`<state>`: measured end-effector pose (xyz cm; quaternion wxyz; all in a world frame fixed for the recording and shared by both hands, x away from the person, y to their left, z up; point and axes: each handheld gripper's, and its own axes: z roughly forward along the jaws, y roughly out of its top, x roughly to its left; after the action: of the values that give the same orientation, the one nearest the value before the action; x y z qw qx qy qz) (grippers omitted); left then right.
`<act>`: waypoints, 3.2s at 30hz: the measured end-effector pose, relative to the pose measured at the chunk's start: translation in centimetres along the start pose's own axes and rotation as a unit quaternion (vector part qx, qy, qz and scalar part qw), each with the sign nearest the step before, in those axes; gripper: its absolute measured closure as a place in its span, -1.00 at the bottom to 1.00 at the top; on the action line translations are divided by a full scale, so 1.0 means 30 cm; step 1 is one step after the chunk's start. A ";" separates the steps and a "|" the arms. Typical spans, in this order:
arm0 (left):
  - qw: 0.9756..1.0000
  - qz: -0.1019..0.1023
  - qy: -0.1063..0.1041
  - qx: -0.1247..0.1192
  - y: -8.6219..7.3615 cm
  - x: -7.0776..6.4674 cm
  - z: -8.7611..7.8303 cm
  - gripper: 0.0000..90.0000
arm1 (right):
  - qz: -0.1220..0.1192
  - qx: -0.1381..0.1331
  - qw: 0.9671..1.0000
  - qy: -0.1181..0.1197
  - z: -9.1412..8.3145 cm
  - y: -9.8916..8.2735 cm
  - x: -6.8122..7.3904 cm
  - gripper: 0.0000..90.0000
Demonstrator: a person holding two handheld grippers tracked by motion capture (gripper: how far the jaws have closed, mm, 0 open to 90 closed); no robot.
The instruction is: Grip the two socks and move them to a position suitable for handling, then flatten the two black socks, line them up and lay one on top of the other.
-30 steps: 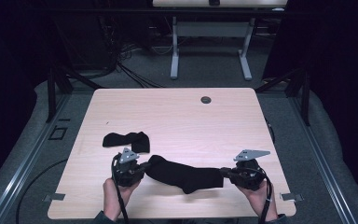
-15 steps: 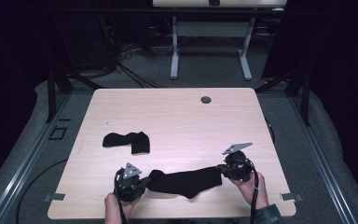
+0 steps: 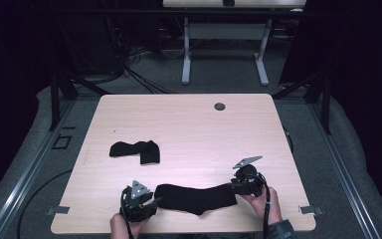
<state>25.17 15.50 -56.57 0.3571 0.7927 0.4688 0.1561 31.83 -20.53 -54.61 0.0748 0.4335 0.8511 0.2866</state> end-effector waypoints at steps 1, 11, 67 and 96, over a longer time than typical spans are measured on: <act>1.000 -0.002 0.003 -0.004 -0.001 0.008 -0.007 0.00 | -0.004 -0.002 1.000 -0.001 -0.009 -0.002 -0.005 0.21; 0.999 -0.021 0.019 -0.032 -0.005 0.132 -0.077 -0.46 | 0.071 -0.065 0.995 -0.038 -0.097 -0.109 -0.135 -0.91; 1.000 0.009 0.025 -0.004 0.335 0.425 0.069 -0.84 | 0.087 -0.105 0.980 -0.144 -0.044 -0.268 -0.274 -1.00; 0.995 0.007 -0.004 0.095 0.438 0.470 0.319 -0.22 | 0.087 -0.106 0.980 -0.145 -0.044 -0.268 -0.274 -1.00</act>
<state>46.25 19.53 -55.09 0.2809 0.8269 0.4745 0.1101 30.78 -31.21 -58.96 0.2176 0.5325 0.7550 0.3147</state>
